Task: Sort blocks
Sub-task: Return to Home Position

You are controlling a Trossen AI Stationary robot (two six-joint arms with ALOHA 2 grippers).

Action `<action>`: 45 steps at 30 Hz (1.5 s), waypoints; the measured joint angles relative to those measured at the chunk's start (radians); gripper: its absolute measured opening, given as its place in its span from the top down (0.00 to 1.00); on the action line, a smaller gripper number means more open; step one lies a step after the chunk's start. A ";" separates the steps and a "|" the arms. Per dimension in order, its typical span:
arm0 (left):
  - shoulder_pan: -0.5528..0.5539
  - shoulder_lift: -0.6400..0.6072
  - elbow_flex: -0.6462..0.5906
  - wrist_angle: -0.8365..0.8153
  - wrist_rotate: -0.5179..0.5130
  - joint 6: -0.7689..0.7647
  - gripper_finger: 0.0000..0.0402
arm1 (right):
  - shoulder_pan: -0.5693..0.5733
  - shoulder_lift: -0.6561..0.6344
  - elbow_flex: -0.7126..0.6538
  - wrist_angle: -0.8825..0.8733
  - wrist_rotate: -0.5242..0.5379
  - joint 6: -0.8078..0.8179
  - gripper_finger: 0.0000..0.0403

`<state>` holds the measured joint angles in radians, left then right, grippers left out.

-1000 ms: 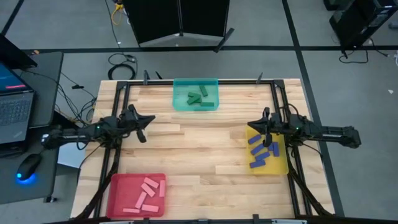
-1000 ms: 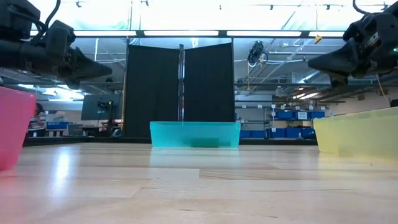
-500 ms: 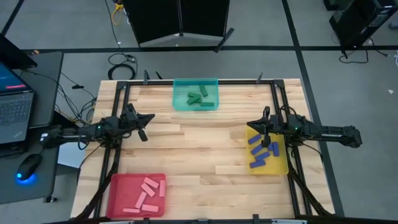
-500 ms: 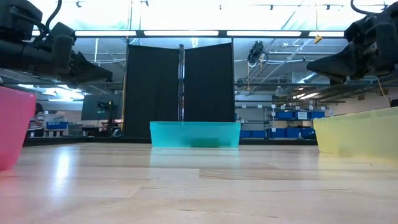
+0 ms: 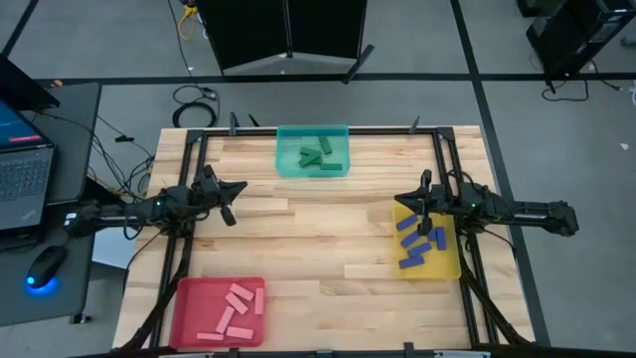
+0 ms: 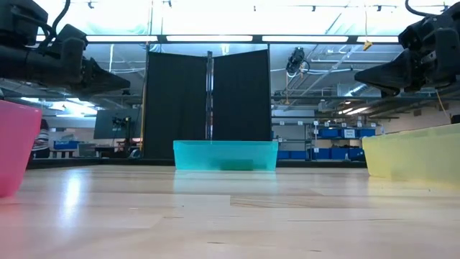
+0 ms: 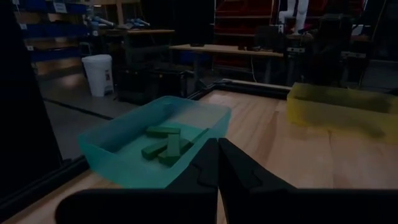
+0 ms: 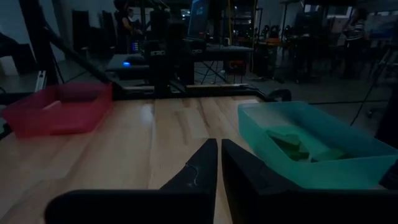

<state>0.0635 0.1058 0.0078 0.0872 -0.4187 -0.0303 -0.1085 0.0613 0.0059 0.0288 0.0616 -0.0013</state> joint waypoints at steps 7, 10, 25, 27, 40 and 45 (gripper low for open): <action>0.000 0.006 0.000 0.030 -0.401 -0.125 0.98 | 0.000 0.000 0.000 0.000 0.000 -0.001 0.92; 0.000 0.007 0.000 0.029 -0.507 -0.129 0.98 | 0.000 0.000 0.000 0.000 0.000 -0.001 0.92; 0.000 0.007 0.000 0.030 -0.513 -0.131 0.98 | 0.000 0.000 0.000 0.000 0.000 -0.001 0.92; 0.000 0.006 0.000 0.030 -0.513 -0.131 0.98 | 0.000 0.000 0.000 0.000 0.000 -0.001 0.91; 0.000 0.006 -0.001 0.030 -0.513 -0.131 0.98 | 0.000 0.000 0.000 0.000 0.000 -0.001 0.91; 0.000 0.006 -0.001 0.030 -0.512 -0.131 0.98 | 0.000 0.000 0.000 0.000 -0.001 -0.001 0.91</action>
<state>0.0636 0.1121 0.0071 0.1173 -0.9310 -0.1616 -0.1085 0.0614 0.0059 0.0292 0.0608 -0.0025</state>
